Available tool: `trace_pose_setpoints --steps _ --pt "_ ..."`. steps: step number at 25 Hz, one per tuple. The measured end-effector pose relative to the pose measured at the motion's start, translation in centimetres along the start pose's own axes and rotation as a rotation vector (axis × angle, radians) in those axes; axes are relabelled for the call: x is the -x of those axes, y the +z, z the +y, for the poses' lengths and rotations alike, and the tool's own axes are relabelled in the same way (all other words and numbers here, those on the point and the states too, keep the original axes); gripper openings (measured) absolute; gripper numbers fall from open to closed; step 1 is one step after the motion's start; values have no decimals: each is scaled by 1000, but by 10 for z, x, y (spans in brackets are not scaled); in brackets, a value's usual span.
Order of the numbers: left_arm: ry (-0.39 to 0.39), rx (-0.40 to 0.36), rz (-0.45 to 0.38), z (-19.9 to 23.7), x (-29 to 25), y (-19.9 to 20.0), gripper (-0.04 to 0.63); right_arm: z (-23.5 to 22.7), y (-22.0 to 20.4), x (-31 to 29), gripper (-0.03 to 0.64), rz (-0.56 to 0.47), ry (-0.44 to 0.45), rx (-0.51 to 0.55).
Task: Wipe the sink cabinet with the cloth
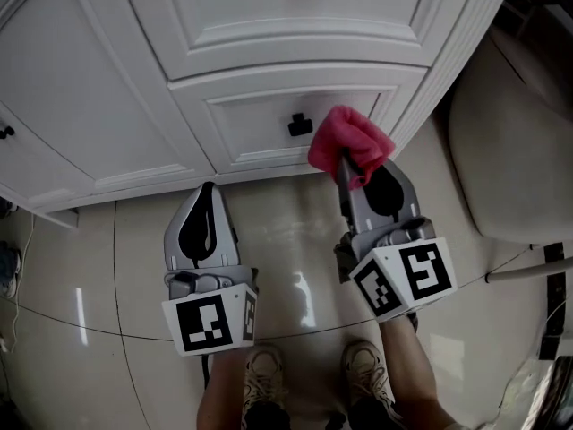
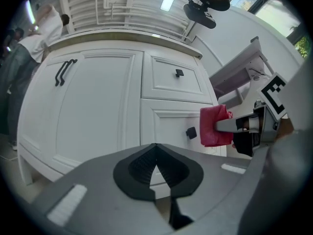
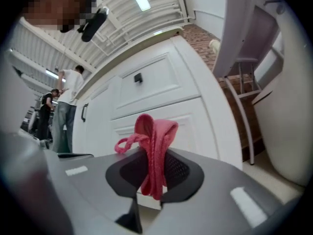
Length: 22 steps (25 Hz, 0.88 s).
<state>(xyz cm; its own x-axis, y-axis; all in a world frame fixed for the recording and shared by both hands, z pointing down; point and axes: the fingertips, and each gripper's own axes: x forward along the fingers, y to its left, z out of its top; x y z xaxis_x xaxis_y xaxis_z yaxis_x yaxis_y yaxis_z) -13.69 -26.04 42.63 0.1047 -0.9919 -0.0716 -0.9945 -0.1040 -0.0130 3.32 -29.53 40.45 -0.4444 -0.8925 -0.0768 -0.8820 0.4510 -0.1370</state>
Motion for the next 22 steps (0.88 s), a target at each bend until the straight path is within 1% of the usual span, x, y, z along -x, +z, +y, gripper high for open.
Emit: trace_pose_setpoints --steps 3,6,7,9,11,12,13,16,19,21,22 --pt "49 13 1 24 10 -7 14 66 -35 -24 60 90 143 7" --pt "98 32 -5 47 18 -13 14 122 -75 -56 60 172 272 94" --pt "111 38 -5 54 20 -15 14 133 -85 -65 60 189 299 118" --pt "130 41 -5 62 24 -17 14 139 -98 -79 60 213 312 158" --pt "136 42 -3 65 26 -20 14 125 -101 -82 61 218 285 186" --pt "134 46 0 65 26 -22 14 113 -101 -80 63 215 255 191" --pt "130 51 4 63 25 -24 14 97 -99 -76 63 207 209 180" --pt "110 52 12 55 24 -26 14 33 -87 -56 61 171 32 73" --pt "80 44 8 42 21 -24 14 -26 -74 -34 61 151 -106 87" --pt "58 38 8 32 18 -24 14 -59 -68 -22 61 140 -177 71" --pt "44 35 10 26 16 -24 14 -71 -66 -17 61 137 -199 81"
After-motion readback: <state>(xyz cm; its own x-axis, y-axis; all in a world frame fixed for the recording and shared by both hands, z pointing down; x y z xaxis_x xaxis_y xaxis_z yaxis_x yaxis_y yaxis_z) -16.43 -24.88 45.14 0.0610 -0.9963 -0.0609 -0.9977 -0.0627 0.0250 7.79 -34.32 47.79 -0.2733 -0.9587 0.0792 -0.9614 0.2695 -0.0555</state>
